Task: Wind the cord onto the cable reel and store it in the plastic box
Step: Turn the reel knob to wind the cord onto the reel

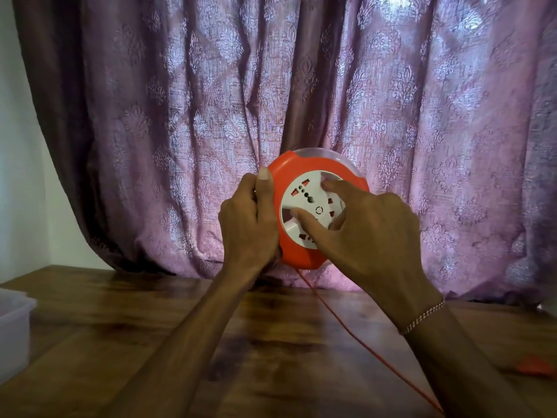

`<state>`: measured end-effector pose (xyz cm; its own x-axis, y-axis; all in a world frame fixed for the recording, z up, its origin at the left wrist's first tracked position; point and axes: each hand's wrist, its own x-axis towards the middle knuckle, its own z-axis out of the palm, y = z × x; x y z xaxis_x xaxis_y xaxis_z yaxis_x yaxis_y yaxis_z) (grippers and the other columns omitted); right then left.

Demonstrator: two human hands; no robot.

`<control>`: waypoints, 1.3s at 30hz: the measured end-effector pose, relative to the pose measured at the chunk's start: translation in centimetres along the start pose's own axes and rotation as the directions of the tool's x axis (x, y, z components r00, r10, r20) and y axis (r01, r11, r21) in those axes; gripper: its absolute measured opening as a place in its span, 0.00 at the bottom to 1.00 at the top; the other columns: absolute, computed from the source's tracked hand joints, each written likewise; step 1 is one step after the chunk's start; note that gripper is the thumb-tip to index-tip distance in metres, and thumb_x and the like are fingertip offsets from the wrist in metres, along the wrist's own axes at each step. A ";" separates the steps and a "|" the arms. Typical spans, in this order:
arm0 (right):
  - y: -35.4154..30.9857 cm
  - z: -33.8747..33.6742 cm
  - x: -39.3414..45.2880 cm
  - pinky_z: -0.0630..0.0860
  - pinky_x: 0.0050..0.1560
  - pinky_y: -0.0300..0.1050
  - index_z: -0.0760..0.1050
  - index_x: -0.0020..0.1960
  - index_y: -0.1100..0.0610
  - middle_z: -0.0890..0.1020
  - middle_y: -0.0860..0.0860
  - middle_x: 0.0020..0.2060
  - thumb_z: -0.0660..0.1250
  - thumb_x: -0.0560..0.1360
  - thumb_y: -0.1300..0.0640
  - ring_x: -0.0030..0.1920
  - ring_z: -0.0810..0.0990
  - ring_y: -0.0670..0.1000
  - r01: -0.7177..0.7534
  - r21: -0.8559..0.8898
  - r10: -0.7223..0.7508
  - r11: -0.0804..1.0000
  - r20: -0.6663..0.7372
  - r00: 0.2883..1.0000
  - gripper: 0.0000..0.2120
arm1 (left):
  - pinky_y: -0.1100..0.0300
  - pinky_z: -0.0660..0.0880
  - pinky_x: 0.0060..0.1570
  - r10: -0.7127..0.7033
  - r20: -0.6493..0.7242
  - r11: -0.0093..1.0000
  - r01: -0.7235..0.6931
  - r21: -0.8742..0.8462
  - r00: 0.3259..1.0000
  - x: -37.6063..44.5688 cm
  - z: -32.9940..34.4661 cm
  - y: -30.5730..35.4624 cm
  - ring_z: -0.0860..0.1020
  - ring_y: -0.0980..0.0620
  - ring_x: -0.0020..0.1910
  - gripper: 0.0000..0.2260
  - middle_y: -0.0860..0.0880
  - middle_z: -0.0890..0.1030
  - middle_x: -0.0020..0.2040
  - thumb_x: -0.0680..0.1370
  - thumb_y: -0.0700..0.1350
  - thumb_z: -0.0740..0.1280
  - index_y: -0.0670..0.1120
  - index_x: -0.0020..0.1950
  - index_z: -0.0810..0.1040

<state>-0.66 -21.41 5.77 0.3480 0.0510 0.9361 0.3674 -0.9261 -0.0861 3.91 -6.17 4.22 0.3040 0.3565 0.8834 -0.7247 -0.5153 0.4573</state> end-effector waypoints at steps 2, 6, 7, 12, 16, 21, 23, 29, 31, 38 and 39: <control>0.2 -0.4 0.2 0.78 0.40 0.48 0.75 0.63 0.42 0.86 0.49 0.38 0.60 0.69 0.24 0.42 0.84 0.56 0.042 -0.037 -0.042 0.998 -0.008 0.999 0.31 | 0.45 0.71 0.32 -0.005 -0.004 1.000 0.005 -0.009 1.000 0.0 0.0 0.0 0.70 0.52 0.29 0.22 0.53 0.71 0.28 0.83 0.63 0.50 0.51 0.36 0.66; 0.7 -1.5 0.6 0.76 0.36 0.50 0.78 0.56 0.47 0.83 0.47 0.43 0.70 0.73 0.41 0.47 0.78 0.54 0.200 0.041 -0.199 0.979 -0.022 0.980 0.15 | 0.48 0.69 0.32 -0.018 -0.009 0.999 0.018 -0.028 1.000 0.1 0.0 -0.2 0.69 0.54 0.28 0.22 0.53 0.70 0.27 0.83 0.63 0.50 0.51 0.35 0.64; 1.0 -1.6 0.6 0.78 0.37 0.52 0.79 0.56 0.47 0.81 0.49 0.48 0.71 0.74 0.48 0.51 0.76 0.55 0.262 0.055 -0.263 0.964 0.019 0.965 0.11 | 0.49 0.68 0.31 -0.021 -0.006 0.999 0.020 -0.032 1.000 0.1 0.0 -0.3 0.69 0.54 0.28 0.22 0.53 0.70 0.27 0.83 0.63 0.50 0.51 0.35 0.64; 1.0 -1.8 0.7 0.76 0.52 0.55 0.76 0.64 0.37 0.69 0.54 0.69 0.68 0.70 0.62 0.65 0.64 0.58 0.348 0.034 -0.337 0.937 0.359 0.871 0.29 | 0.60 0.64 0.29 -0.008 -0.016 0.998 0.007 -0.060 1.000 0.1 0.2 -0.5 0.70 0.57 0.28 0.21 0.59 0.73 0.30 0.83 0.62 0.51 0.53 0.35 0.63; 0.8 -1.1 0.6 0.75 0.47 0.51 0.77 0.64 0.36 0.71 0.55 0.65 0.70 0.69 0.61 0.63 0.65 0.57 0.366 -0.032 -0.340 0.930 0.303 0.890 0.29 | 0.56 0.65 0.30 0.006 -0.011 0.999 -0.006 -0.054 1.000 0.1 0.2 -0.4 0.69 0.56 0.28 0.21 0.56 0.72 0.28 0.83 0.63 0.50 0.53 0.35 0.63; 0.8 -0.9 0.4 0.66 0.39 0.43 0.76 0.63 0.32 0.75 0.52 0.56 0.53 0.70 0.51 0.57 0.72 0.56 0.367 -0.089 -0.349 0.926 0.175 0.921 0.26 | 0.46 0.69 0.32 -0.006 -0.010 0.999 0.006 -0.036 1.000 0.0 0.1 -0.1 0.69 0.52 0.29 0.22 0.53 0.69 0.27 0.83 0.62 0.50 0.50 0.36 0.65; 0.5 -0.6 0.1 0.70 0.37 0.44 0.73 0.65 0.31 0.77 0.50 0.50 0.60 0.70 0.47 0.53 0.76 0.56 0.276 -0.065 -0.267 0.959 0.124 0.956 0.24 | 0.43 0.70 0.33 -0.008 -0.016 0.999 0.008 -0.034 1.000 0.0 0.0 -0.1 0.69 0.50 0.29 0.22 0.52 0.69 0.27 0.83 0.62 0.50 0.49 0.36 0.66; -0.5 -0.2 0.0 0.75 0.34 0.46 0.80 0.58 0.43 0.86 0.51 0.35 0.57 0.66 0.21 0.37 0.83 0.61 -0.068 -0.125 0.054 0.990 -0.112 0.992 0.34 | 0.49 0.66 0.31 0.009 -0.030 1.000 -0.010 -0.026 0.999 -0.3 0.3 0.2 0.69 0.56 0.28 0.22 0.54 0.69 0.27 0.83 0.61 0.50 0.48 0.37 0.67; -0.3 -0.5 0.1 0.75 0.34 0.47 0.82 0.54 0.47 0.85 0.52 0.34 0.55 0.67 0.22 0.37 0.82 0.61 -0.024 -0.070 0.017 0.997 -0.103 0.995 0.34 | 0.51 0.65 0.31 0.016 -0.023 1.000 -0.017 -0.022 1.000 -0.4 0.4 0.2 0.68 0.57 0.28 0.21 0.54 0.69 0.27 0.83 0.61 0.50 0.50 0.37 0.66; 0.8 -1.3 0.7 0.75 0.37 0.50 0.75 0.53 0.48 0.79 0.47 0.48 0.70 0.73 0.42 0.51 0.72 0.53 0.132 0.094 -0.134 0.987 0.013 0.991 0.14 | 0.52 0.63 0.32 -0.007 -0.031 1.000 0.007 -0.014 1.000 -0.1 0.2 -0.3 0.69 0.58 0.29 0.20 0.56 0.72 0.28 0.83 0.62 0.50 0.53 0.35 0.64; 1.0 -1.4 0.8 0.77 0.40 0.53 0.76 0.54 0.47 0.77 0.49 0.52 0.70 0.74 0.48 0.54 0.71 0.53 0.171 0.117 -0.180 0.978 0.066 0.981 0.10 | 0.54 0.63 0.31 -0.008 -0.031 1.000 0.008 -0.014 0.999 -0.1 0.2 -0.3 0.70 0.59 0.29 0.20 0.58 0.74 0.29 0.83 0.62 0.50 0.53 0.35 0.64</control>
<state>-1.20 -22.84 6.89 0.3325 0.2412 0.9117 0.5195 -0.8537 0.0364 4.26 -6.21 3.99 0.2908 0.3849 0.8760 -0.7310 -0.5014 0.4629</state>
